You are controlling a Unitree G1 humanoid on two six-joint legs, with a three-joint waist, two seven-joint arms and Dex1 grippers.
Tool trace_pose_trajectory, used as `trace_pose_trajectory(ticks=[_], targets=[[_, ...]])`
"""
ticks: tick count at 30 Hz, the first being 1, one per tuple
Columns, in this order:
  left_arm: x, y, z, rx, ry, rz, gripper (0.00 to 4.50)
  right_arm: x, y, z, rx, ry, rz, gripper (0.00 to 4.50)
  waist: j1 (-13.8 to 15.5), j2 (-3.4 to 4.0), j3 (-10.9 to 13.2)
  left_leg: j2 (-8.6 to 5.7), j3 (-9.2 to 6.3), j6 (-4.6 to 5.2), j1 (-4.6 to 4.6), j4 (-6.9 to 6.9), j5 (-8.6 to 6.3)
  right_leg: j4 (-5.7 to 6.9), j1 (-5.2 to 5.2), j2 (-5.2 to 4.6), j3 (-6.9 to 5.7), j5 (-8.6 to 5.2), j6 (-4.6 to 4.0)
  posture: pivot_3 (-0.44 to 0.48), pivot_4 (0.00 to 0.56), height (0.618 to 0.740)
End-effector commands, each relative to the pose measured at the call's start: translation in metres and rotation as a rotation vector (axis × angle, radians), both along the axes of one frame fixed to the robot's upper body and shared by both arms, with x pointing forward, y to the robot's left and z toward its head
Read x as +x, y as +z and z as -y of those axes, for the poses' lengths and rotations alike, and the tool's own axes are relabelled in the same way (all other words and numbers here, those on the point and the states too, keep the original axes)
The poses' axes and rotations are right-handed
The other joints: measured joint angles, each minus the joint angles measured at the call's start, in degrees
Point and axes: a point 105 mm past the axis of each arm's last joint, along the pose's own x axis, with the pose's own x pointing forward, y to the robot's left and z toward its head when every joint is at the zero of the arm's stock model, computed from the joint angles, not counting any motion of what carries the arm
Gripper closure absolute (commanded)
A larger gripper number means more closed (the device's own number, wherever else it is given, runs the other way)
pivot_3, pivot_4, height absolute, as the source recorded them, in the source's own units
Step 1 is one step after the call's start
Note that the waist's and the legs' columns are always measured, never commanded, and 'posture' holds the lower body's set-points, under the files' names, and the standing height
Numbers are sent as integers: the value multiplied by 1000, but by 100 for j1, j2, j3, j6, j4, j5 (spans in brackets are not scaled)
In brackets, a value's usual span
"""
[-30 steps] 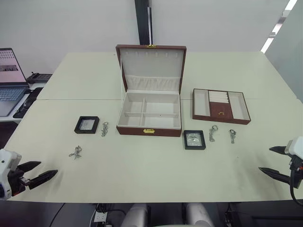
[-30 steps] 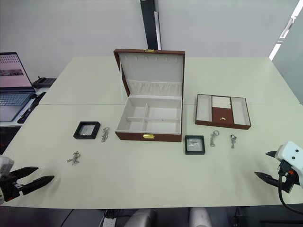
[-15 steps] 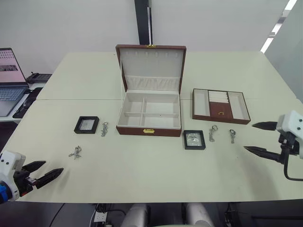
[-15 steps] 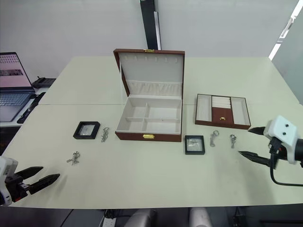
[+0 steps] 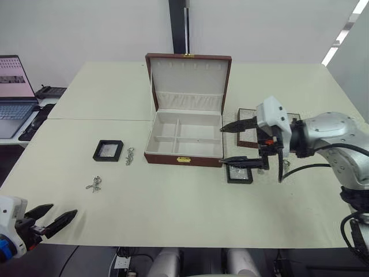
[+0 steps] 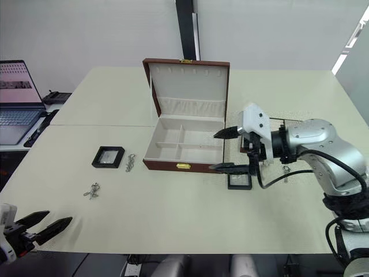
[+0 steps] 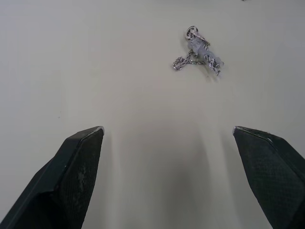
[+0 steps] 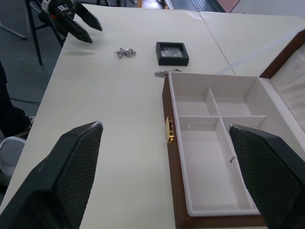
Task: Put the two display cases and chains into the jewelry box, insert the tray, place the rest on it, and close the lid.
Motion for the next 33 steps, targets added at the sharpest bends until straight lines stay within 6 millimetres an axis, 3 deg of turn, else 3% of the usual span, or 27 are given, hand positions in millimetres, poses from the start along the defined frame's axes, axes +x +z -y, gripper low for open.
trace_pose_trajectory(ticks=[1,9,14,22,26,33], targets=[[6,17,3,-14,38,73,0,-5,7,-7,11,53,31,25,0,0,0,1,-1,0,0,0,0,0,0,0,-1,0,0,0,150,740],[42,21,33,-67,130,190,0,-15,-1,-21,17,124,9,25,-18,-1,-2,3,-1,-14,2,2,8,5,0,4,0,0,0,0,150,740],[63,13,38,-23,197,207,0,-16,-3,-24,18,135,3,25,-18,-3,-2,0,0,-16,3,3,9,6,0,5,2,1,-1,0,150,740],[71,-3,44,-3,156,129,0,-19,-3,-27,22,144,2,25,-31,-3,-2,1,0,-17,3,2,9,7,-2,8,2,1,-1,0,150,740],[65,-13,44,14,147,77,854,-20,-1,-28,24,145,5,0,-29,-2,-2,0,0,-17,3,1,9,7,-2,7,2,1,-1,0,150,740],[57,-26,42,36,116,15,2987,-20,1,-28,28,145,9,0,-26,1,-3,0,1,-16,4,1,9,7,-2,6,4,1,-1,0,150,740]])
